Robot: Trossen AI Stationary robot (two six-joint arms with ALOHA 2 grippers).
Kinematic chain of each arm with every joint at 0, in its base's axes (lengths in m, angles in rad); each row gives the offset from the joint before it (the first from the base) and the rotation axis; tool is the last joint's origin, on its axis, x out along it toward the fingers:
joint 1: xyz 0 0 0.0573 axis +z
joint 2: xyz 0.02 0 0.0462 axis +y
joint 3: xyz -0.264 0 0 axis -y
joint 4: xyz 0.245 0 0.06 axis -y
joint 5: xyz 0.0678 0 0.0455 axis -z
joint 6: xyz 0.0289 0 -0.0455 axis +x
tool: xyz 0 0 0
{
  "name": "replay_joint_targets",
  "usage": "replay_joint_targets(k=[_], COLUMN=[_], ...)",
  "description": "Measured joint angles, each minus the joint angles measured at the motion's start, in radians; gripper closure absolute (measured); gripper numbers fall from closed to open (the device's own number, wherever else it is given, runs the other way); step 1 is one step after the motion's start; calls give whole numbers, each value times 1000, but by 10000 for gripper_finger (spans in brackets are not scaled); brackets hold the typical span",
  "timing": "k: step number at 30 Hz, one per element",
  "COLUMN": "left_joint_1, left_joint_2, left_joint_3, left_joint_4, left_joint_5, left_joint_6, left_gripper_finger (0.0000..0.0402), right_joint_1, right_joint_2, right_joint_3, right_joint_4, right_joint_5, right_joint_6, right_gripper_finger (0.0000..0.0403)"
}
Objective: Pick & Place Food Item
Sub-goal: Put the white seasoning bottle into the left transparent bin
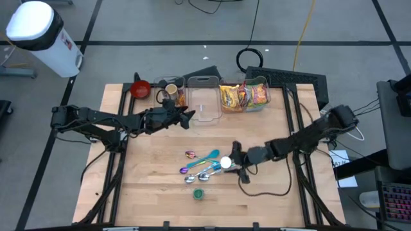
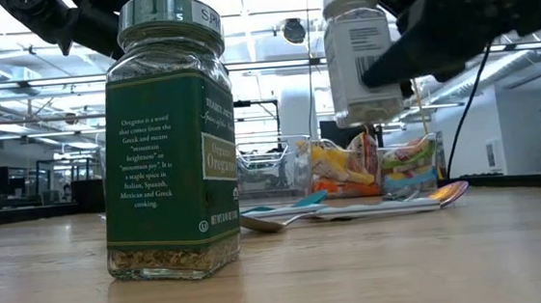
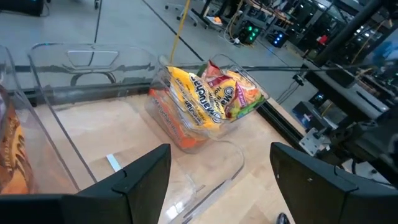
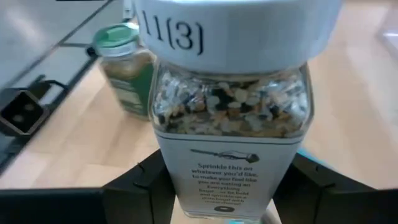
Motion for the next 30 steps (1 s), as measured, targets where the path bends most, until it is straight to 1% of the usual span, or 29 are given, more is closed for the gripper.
replay_joint_targets(k=[1, 2, 4, 6, 8, 10, 13, 16, 18, 20, 25, 30], left_joint_1=[5, 14, 40, 61, 72, 72, 62, 42, 23, 6, -40, -74], left_joint_2=[0, 0, 1, 1, 10, 31, 80, 139, 192, 237, 338, 378], left_joint_3=[0, 2, 23, 70, 139, 215, 337, 432, 477, 505, 548, 553], left_joint_4=[4, 9, 6, -21, -101, -198, -332, -464, -497, -515, -478, -460], left_joint_5=[22, 66, 183, 297, 351, 360, 360, 361, 373, 399, 457, 488], left_joint_6=[0, 0, -2, 0, 34, 88, 168, 223, 240, 259, 325, 387], left_gripper_finger=[119, 119, 119, 119, 119, 119, 119, 119, 119, 119, 119, 119], right_joint_1=[-24, -50, -112, -180, -247, -306, -361, -377, -370, -363, -351, -334], right_joint_2=[-23, -44, -78, -91, -88, -66, -20, 27, 44, 62, 75, 76], right_joint_3=[0, 0, 0, 1, 1, 0, 1, 0, 0, 0, 0, 0], right_joint_4=[-23, -39, -43, -21, 0, 49, 106, 131, 130, 137, 136, 129], right_joint_5=[-13, -26, -49, -92, -156, -210, -263, -285, -288, -288, -287, -287], right_joint_6=[-14, -27, -47, -56, -53, -43, -19, -4, -12, -26, -47, -58], right_gripper_finger=[211, 210, 208, 207, 208, 209, 209, 208, 207, 208, 208, 207])
